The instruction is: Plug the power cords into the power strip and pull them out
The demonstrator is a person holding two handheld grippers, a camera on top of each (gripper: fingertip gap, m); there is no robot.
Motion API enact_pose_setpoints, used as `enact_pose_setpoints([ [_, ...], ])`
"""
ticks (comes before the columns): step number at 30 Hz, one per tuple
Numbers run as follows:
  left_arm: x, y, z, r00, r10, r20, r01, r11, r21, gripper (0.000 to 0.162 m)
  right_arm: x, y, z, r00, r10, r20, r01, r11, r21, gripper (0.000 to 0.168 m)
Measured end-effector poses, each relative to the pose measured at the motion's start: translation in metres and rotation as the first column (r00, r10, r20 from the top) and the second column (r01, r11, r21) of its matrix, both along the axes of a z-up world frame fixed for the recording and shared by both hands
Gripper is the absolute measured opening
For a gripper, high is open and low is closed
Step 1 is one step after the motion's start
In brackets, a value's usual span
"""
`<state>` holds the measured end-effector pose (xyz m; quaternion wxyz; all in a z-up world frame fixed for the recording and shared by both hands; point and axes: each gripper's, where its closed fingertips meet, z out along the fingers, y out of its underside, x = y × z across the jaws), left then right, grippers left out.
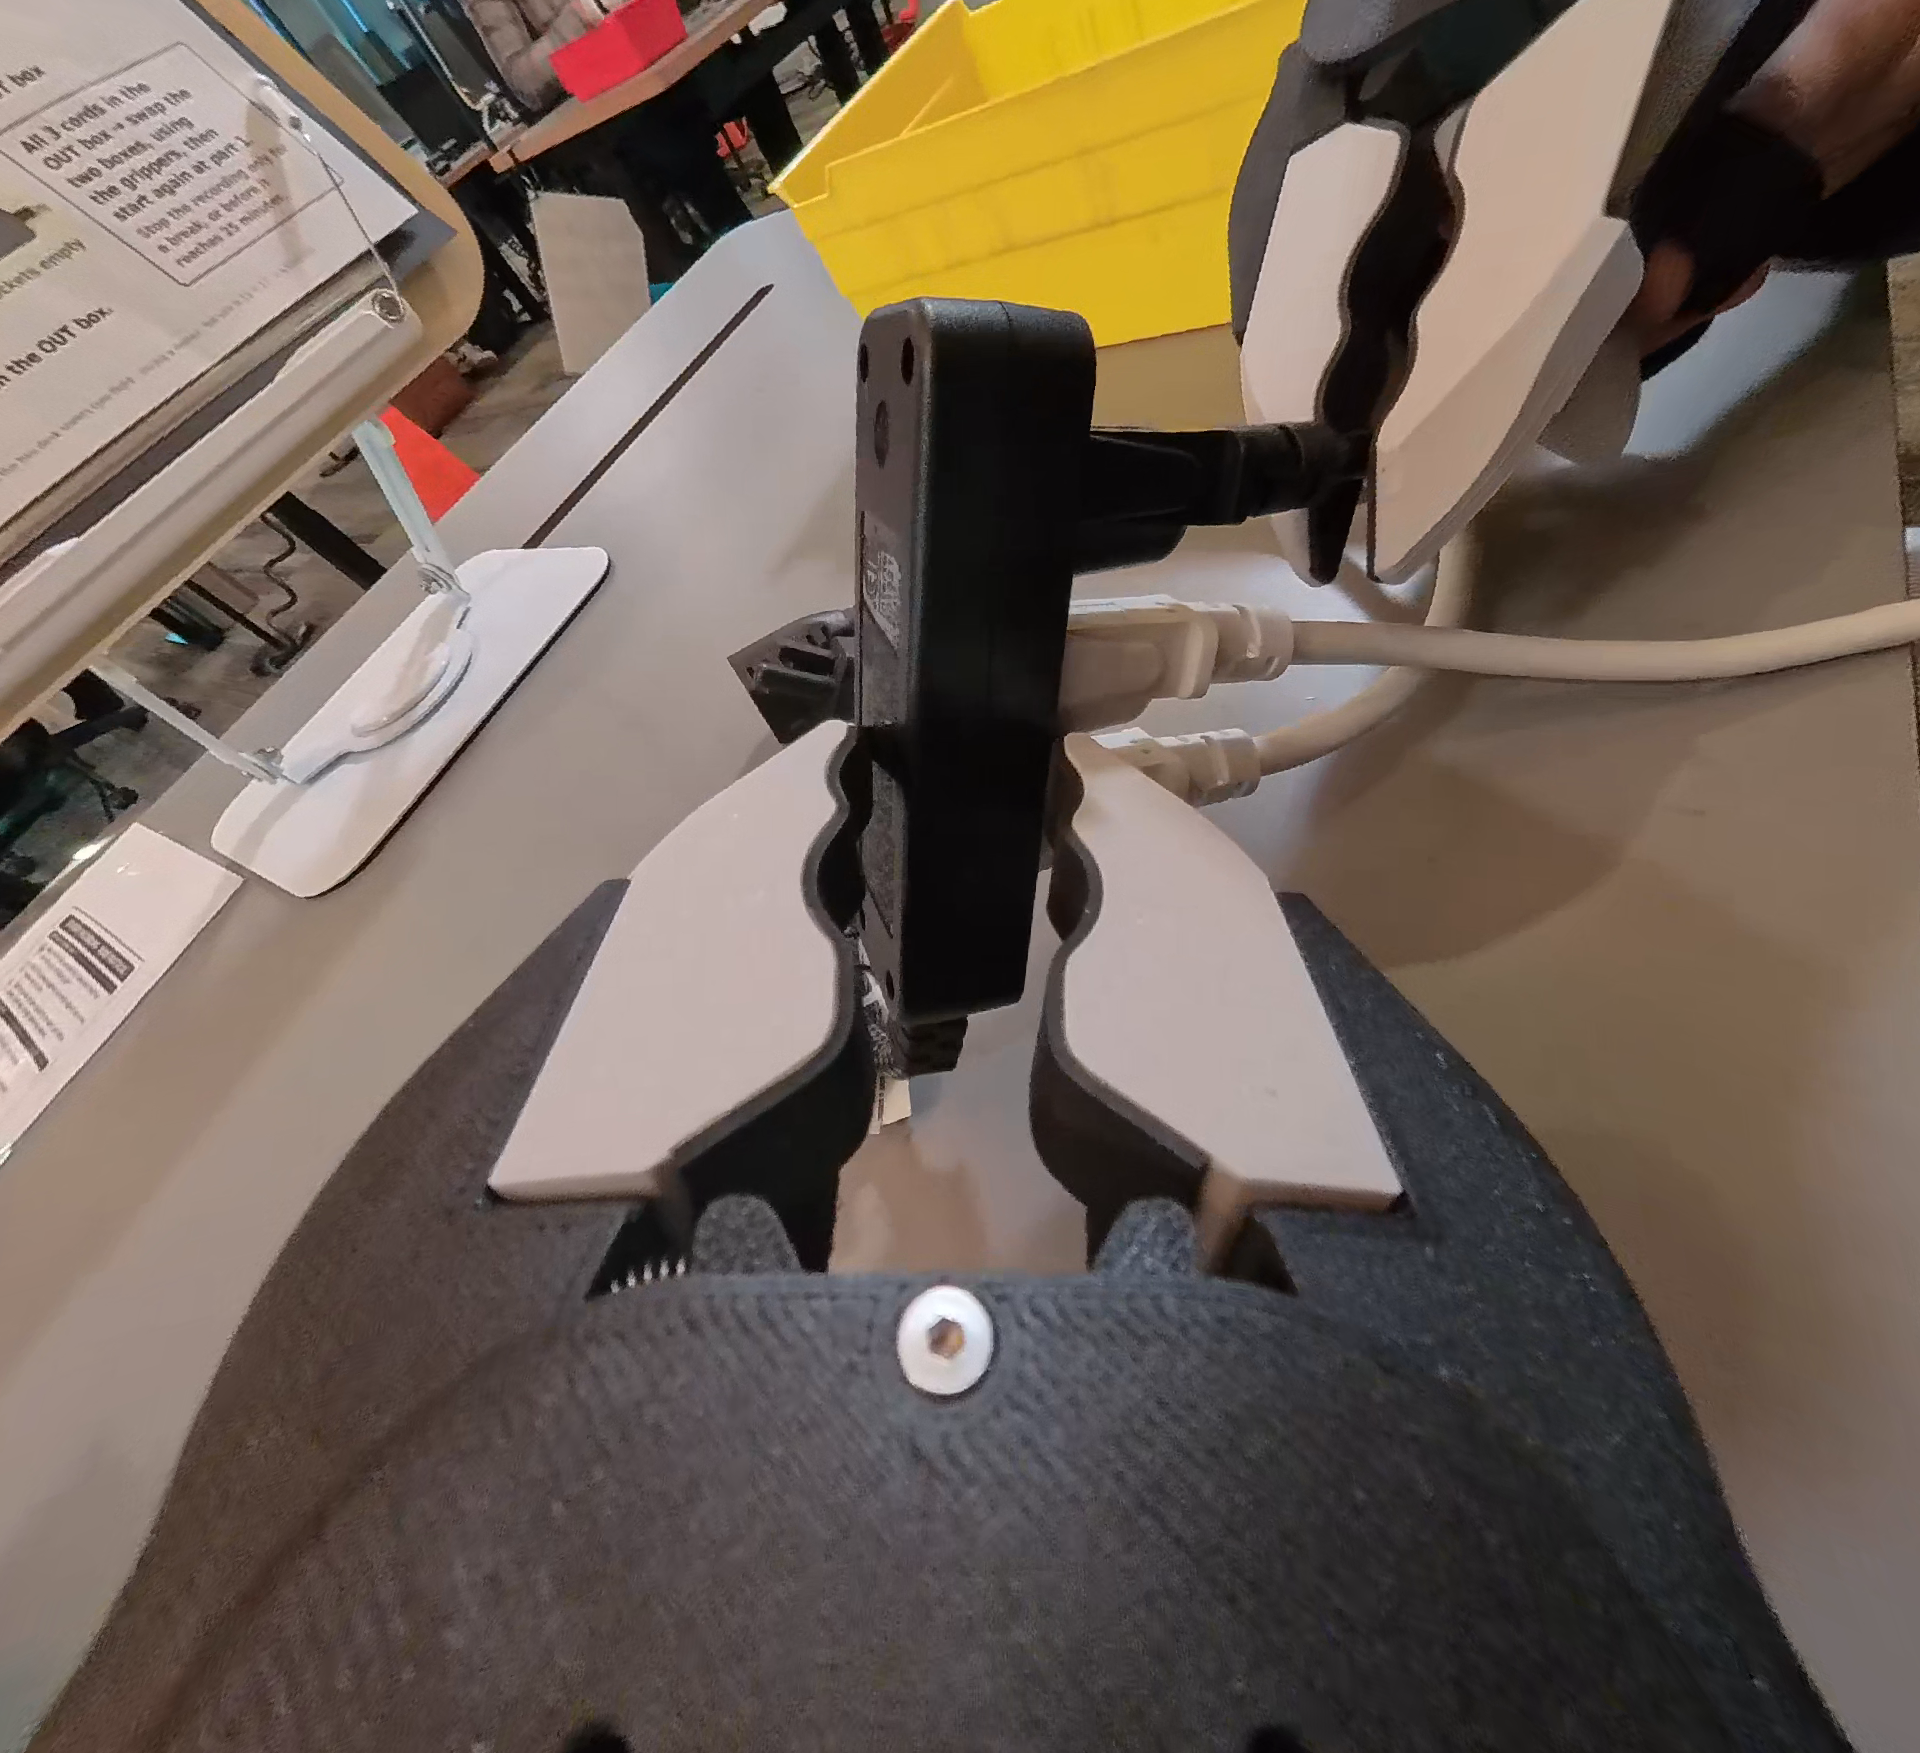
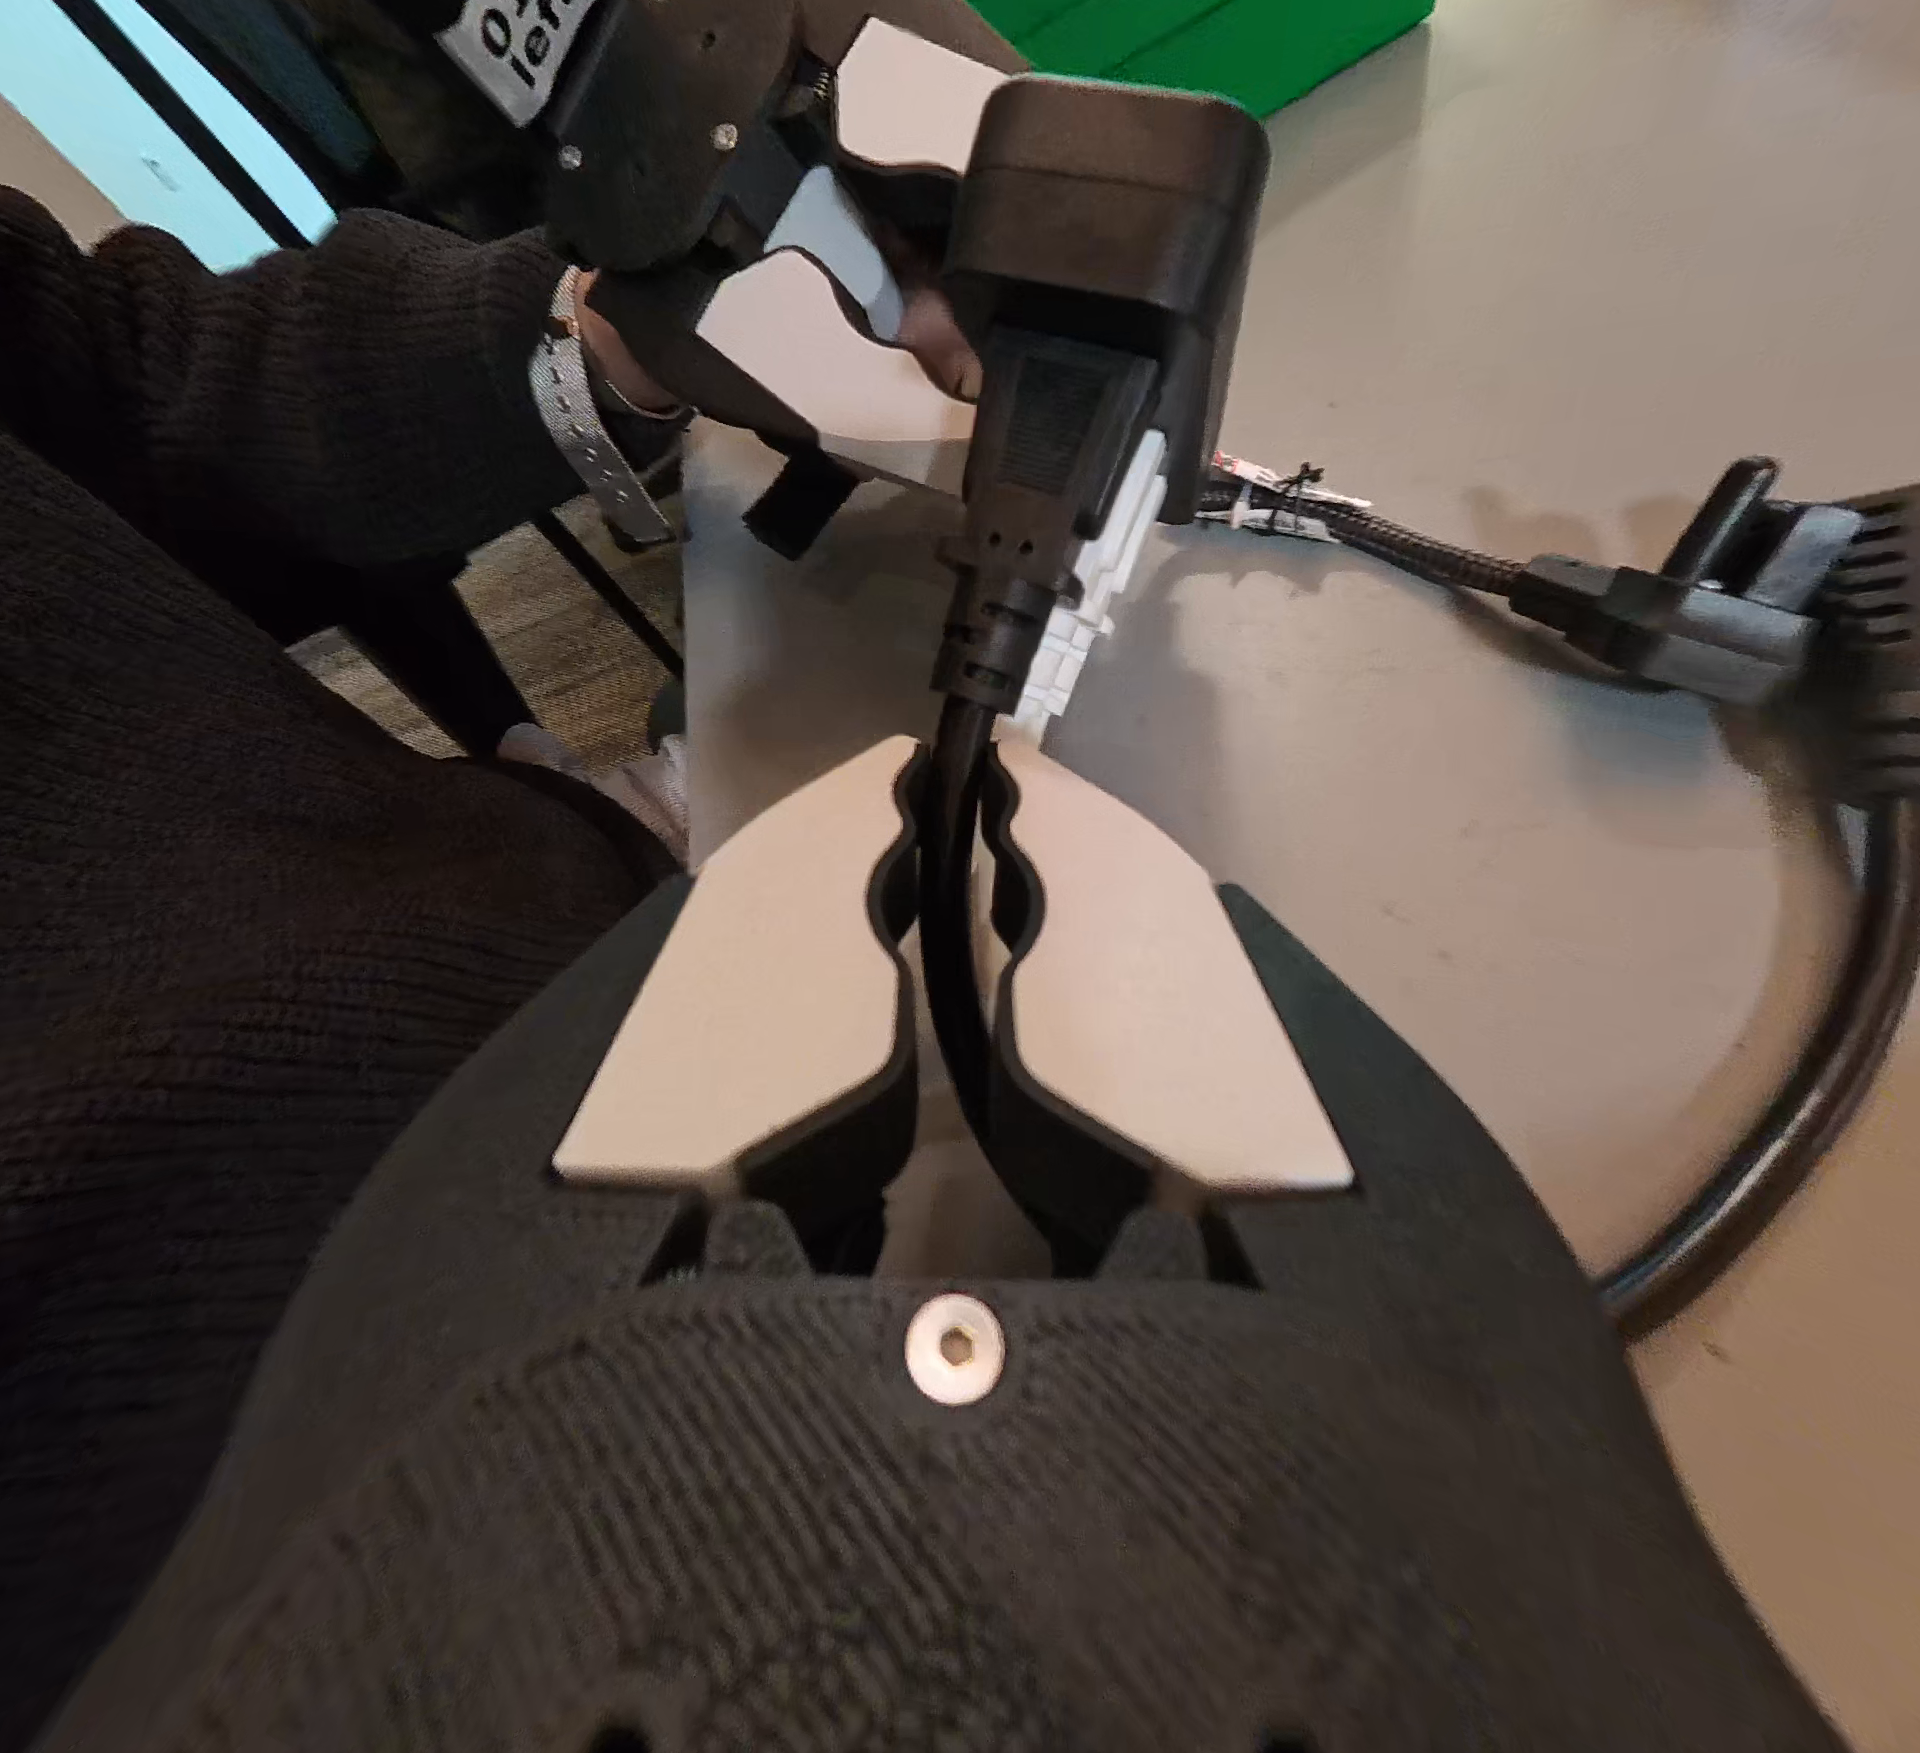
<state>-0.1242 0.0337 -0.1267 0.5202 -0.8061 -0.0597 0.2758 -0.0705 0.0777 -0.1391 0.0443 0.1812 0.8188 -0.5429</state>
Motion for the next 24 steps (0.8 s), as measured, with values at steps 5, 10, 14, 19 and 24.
enact_pose_setpoints([
  [5, -0.0005, -0.0008, -0.001, 1.0, 0.02, 0.014, -0.02, 1.0, -0.009, 0.031, -0.0009, -0.0005, -0.0021, 0.999, -0.027, -0.041, 0.028, 0.999, 0.034, 0.009],
  [10, -0.0019, -0.0021, -0.0031, 0.998, 0.056, 0.025, -0.055, 0.998, -0.031, 0.029, 0.0029, -0.0053, -0.0038, 0.999, -0.051, 0.012, 0.051, 0.999, 0.017, 0.009],
  [14, -0.0015, -0.0021, -0.0033, 0.999, 0.036, 0.025, -0.035, 0.999, -0.017, 0.03, 0.0036, -0.0049, -0.0038, 0.999, -0.033, -0.006, 0.033, 0.999, 0.03, 0.01],
  [19, -0.0028, -0.0016, -0.0033, 0.999, 0.026, 0.021, -0.026, 1.0, -0.014, 0.03, 0.001, -0.0017, -0.005, 0.994, -0.013, -0.107, 0.023, 0.995, 0.093, 0.01],
  [24, 0.0002, -0.0021, -0.0038, 0.999, -0.007, 0.05, 0.006, 1.0, 0.019, 0.031, 0.003, -0.0023, -0.0058, 0.997, 0.005, -0.071, 0.0, 0.997, 0.072, 0.01],
])
